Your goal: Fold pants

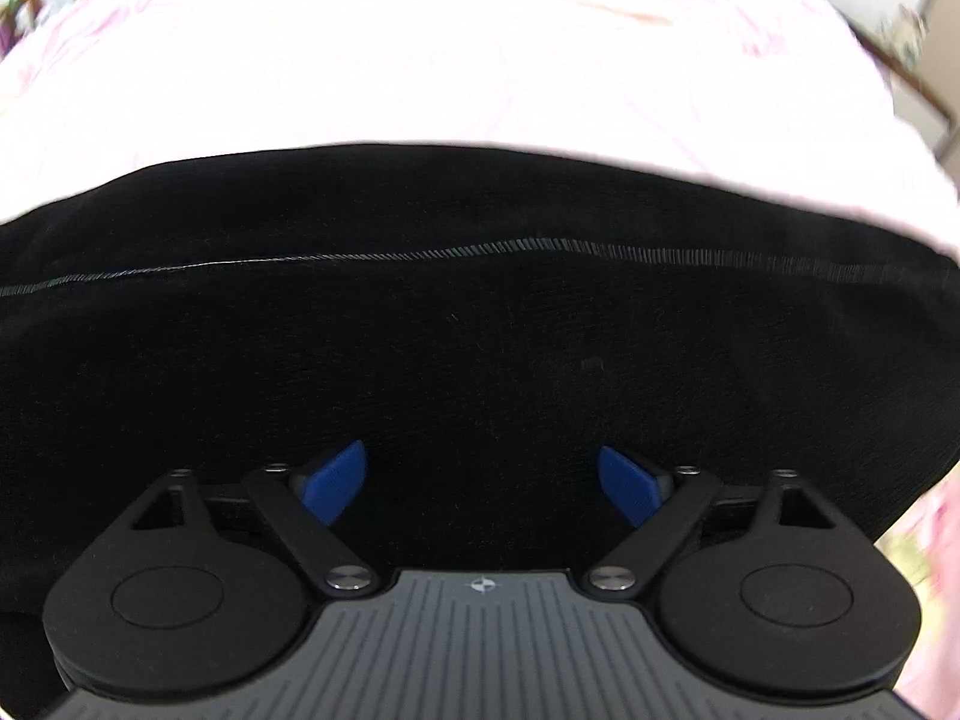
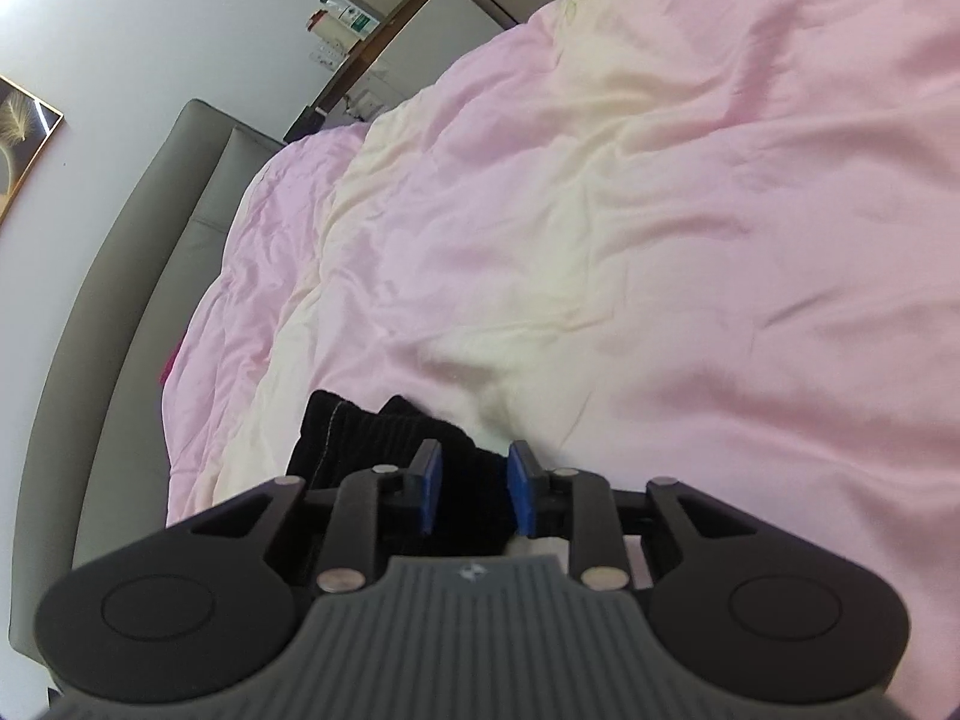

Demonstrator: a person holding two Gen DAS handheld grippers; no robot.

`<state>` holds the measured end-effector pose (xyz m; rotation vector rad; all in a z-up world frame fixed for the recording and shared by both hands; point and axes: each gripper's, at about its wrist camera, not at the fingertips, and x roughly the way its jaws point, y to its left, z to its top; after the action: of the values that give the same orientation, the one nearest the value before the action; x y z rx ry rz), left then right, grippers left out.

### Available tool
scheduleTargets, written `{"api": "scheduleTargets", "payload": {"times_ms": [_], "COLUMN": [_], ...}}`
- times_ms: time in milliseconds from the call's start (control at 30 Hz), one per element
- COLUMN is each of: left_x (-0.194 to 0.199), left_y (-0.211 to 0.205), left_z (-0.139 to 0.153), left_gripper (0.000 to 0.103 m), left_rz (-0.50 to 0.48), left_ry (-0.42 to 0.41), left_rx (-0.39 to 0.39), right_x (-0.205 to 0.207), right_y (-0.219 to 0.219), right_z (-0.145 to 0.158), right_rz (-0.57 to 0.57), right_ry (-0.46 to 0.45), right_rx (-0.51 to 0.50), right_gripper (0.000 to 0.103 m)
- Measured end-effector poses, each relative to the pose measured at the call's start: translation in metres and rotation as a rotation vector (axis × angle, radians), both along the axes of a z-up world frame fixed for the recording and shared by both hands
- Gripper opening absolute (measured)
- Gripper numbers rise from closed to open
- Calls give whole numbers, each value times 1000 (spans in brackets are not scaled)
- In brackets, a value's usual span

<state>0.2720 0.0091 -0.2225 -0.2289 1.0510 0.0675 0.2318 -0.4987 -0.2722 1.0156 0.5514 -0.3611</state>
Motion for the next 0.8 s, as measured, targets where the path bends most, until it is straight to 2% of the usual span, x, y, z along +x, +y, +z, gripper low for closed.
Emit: {"api": "scheduleTargets", "payload": {"times_ms": [67, 133, 333, 433, 500, 600, 700, 800], "left_x": [-6, -14, -40, -56, -66, -78, -77, -86], "left_y": [23, 46, 121, 151, 164, 164, 134, 125], "left_z": [10, 20, 47, 49, 45, 39, 31, 1], "left_gripper": [89, 89, 89, 89, 89, 89, 89, 88], "left_rz": [52, 89, 151, 189, 195, 200, 192, 126], "left_ry": [-21, -56, -109, -111, -104, -115, -120, -25], "left_rx": [-99, -136, -48, 0, 3, 1, 34, 95], "right_x": [-2, -1, 11, 13, 13, 10, 7, 2], "right_y": [-1, 5, 40, 60, 73, 88, 89, 82], "right_z": [0, 2, 21, 30, 36, 43, 44, 43], "right_rz": [21, 74, 274, 376, 432, 481, 477, 443], "right_ry": [-16, -41, -72, -75, -64, -43, -35, -11], "right_rx": [15, 26, -97, -156, -194, -245, -247, -237], "right_gripper": [22, 22, 22, 23, 26, 30, 30, 30]}}
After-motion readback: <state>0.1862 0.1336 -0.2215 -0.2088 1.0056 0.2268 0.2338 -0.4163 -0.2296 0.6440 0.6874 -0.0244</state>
